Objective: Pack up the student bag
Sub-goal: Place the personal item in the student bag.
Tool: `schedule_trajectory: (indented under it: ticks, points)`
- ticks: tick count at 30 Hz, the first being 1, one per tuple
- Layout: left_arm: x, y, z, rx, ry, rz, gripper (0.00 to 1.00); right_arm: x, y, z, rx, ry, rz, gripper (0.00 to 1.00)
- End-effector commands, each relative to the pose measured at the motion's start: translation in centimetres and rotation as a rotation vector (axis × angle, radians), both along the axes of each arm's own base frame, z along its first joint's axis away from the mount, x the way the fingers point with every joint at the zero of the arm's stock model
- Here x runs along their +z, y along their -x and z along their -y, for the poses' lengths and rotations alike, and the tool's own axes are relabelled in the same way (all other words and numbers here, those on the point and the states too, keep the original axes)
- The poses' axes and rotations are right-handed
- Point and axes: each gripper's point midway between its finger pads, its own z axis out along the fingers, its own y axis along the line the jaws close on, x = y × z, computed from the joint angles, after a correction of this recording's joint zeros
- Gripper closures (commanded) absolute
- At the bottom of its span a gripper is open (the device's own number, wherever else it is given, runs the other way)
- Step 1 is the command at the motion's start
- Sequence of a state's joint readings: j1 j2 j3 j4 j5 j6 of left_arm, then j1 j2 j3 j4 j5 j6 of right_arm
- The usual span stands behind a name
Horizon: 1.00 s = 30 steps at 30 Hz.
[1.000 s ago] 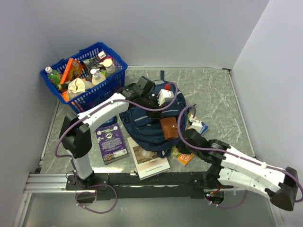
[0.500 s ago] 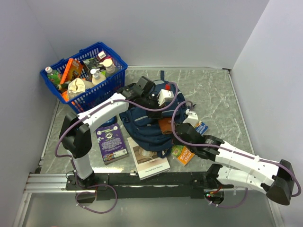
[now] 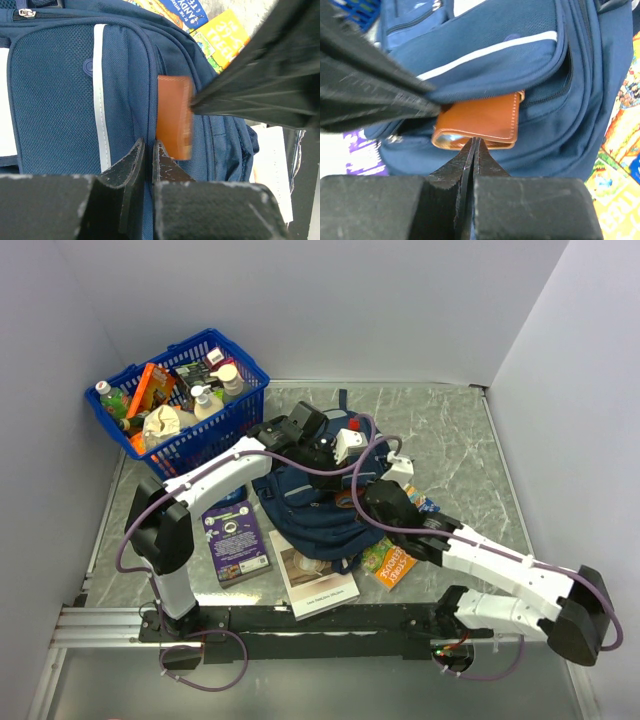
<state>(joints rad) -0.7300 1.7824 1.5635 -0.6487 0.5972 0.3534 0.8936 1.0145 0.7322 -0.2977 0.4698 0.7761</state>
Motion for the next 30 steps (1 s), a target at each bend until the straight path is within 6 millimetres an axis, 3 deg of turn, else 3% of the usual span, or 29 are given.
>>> schedule_trajectory:
  ticks: [1,12,14,16,17,18,19,24,26,27,29,30]
  points:
    - [5.3,1.8,1.0,-0.071,0.123,0.048,0.94,2.0,-2.0,-0.8,-0.013,-0.041,0.073,1.0]
    - [5.9,2.3,1.2,-0.081,0.134,0.039,0.94,1.5,-5.6,-3.0,-0.018,-0.1,0.167,1.0]
    - [5.9,2.3,1.2,-0.084,0.137,0.035,0.94,0.7,-5.2,-2.4,-0.034,-0.099,0.145,1.0]
    - [6.1,2.4,1.2,-0.085,0.139,0.038,0.94,2.1,-4.3,-1.8,-0.027,-0.164,0.185,1.0]
    - [6.0,2.5,1.1,-0.086,0.139,0.033,0.94,0.6,-3.4,-1.0,-0.013,-0.152,0.183,1.0]
    - [6.1,2.5,1.1,-0.086,0.14,0.038,0.94,2.1,-2.7,-0.7,0.007,-0.199,0.228,1.0]
    - [6.0,2.5,1.1,-0.088,0.14,0.034,0.94,2.1,-2.1,-0.7,0.031,-0.219,0.245,1.0]
    - [6.5,2.7,1.3,-0.09,0.148,0.025,0.94,0.0,-1.2,-0.1,0.044,-0.188,0.195,1.0]
    - [7.0,2.7,1.3,-0.087,0.155,0.017,0.87,0.4,-0.9,-0.8,0.089,-0.198,0.21,1.0]
    - [7.2,2.8,1.3,-0.087,0.154,0.01,0.79,1.0,-0.8,-1.0,0.113,-0.207,0.229,1.0]
    - [7.9,2.7,1.1,-0.082,0.16,0.008,0.54,1.5,-0.3,-1.6,0.178,-0.189,0.26,1.0]
    - [8.0,2.8,0.8,-0.08,0.156,-0.007,0.37,1.9,0.1,-2.3,0.224,-0.193,0.27,0.87]
